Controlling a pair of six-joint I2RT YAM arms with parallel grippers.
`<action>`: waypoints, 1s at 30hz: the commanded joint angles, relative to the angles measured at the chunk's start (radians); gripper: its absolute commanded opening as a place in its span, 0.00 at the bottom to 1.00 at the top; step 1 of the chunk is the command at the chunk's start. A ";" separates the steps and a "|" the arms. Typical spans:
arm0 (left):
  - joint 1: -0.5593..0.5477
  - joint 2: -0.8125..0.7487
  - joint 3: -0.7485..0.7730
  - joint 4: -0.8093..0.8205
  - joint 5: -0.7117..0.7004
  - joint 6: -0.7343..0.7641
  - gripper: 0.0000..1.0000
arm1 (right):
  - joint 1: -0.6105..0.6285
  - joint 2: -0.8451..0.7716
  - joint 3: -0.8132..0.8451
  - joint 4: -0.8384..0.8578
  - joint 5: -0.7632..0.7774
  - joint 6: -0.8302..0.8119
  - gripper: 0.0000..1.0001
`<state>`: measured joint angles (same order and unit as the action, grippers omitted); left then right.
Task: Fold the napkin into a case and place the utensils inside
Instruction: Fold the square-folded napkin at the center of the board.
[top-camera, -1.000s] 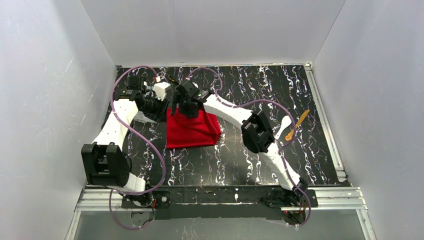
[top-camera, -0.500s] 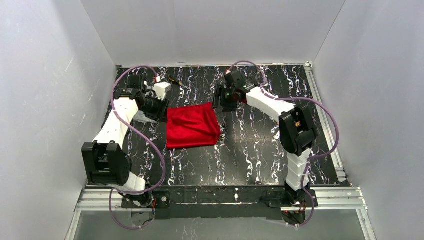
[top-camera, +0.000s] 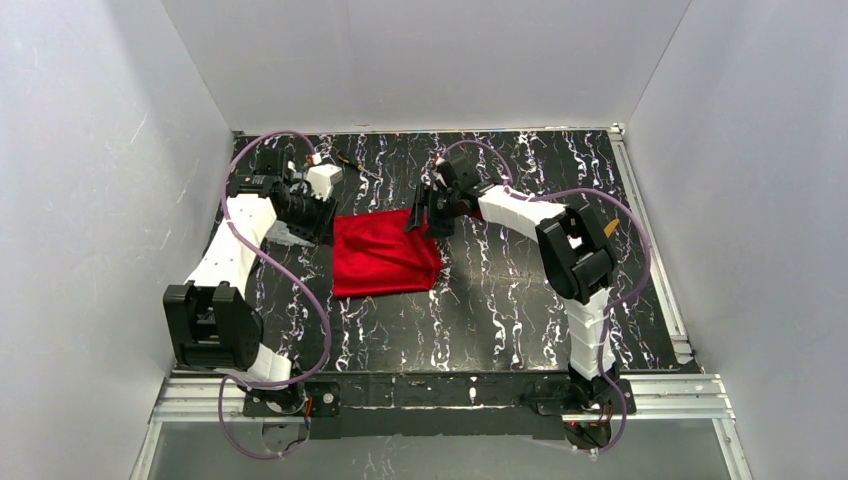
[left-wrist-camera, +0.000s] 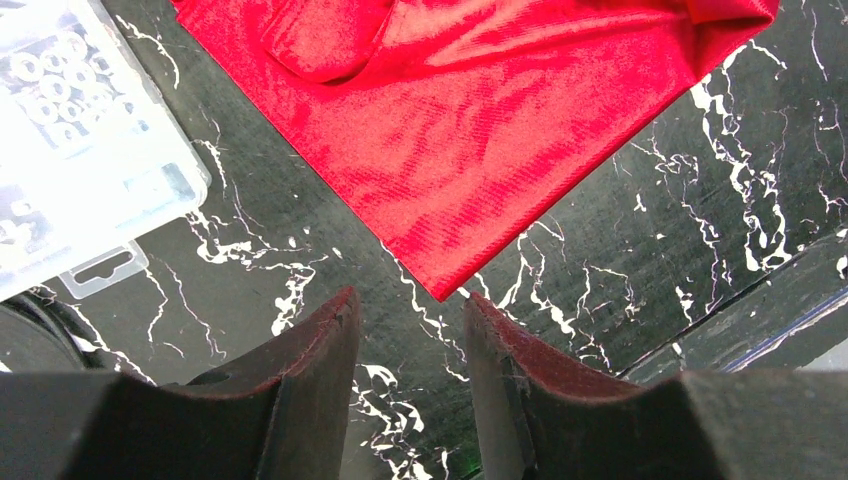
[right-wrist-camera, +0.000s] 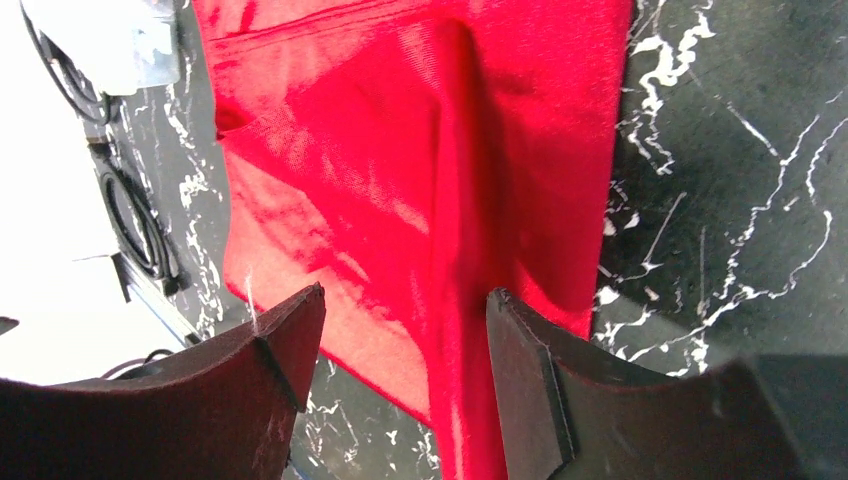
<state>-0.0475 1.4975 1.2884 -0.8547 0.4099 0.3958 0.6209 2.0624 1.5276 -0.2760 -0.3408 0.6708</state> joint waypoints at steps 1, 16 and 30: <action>0.006 -0.005 0.050 -0.042 0.010 0.014 0.40 | -0.016 0.024 -0.019 0.070 -0.030 0.010 0.69; 0.006 0.003 0.066 -0.055 -0.008 0.022 0.39 | 0.026 -0.060 -0.150 0.294 -0.175 0.070 0.63; 0.006 0.000 0.057 -0.056 -0.020 0.032 0.39 | 0.162 -0.167 -0.196 0.309 -0.182 -0.020 0.64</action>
<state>-0.0475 1.5002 1.3243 -0.8803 0.3954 0.4129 0.7372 1.9415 1.3510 0.0120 -0.4911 0.7040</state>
